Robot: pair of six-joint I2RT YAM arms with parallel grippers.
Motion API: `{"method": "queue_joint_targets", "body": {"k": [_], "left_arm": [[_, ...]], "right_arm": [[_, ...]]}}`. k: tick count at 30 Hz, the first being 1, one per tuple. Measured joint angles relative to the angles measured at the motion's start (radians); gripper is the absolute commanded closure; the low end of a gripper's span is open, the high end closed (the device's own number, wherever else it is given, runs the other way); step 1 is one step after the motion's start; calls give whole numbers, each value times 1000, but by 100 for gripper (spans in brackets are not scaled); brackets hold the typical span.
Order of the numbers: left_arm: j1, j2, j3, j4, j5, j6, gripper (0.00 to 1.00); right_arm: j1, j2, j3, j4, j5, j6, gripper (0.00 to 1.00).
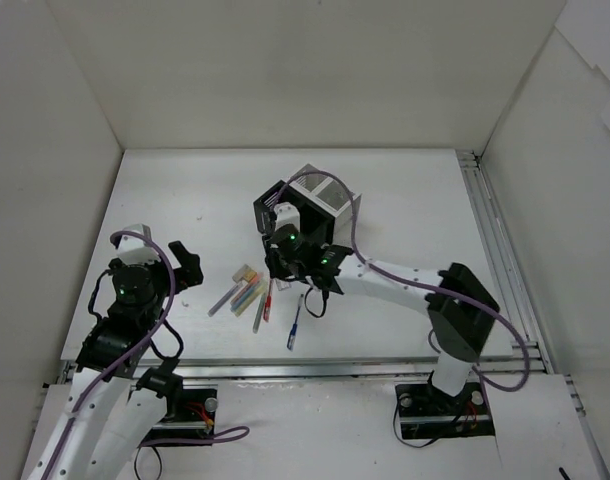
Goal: Sort the stationery into containers
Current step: Pick up the stationery from the center of the board, then place the stationery in the storage box.
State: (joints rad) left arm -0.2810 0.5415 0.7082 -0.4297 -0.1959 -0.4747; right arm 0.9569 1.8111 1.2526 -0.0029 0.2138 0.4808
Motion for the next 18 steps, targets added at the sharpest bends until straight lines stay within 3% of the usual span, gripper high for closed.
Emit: {"method": "queue_joint_targets", "body": {"k": [7, 12, 18], "left_arm": [[0, 27, 8, 6, 16, 24, 0], [0, 83, 34, 18, 29, 43, 0], [0, 131, 61, 31, 60, 61, 0]], "right_arm": [[-63, -275, -101, 409, -104, -266, 100], [-208, -274, -160, 652, -233, -446, 100], [-320, -187, -183, 776, -411, -558, 97]]}}
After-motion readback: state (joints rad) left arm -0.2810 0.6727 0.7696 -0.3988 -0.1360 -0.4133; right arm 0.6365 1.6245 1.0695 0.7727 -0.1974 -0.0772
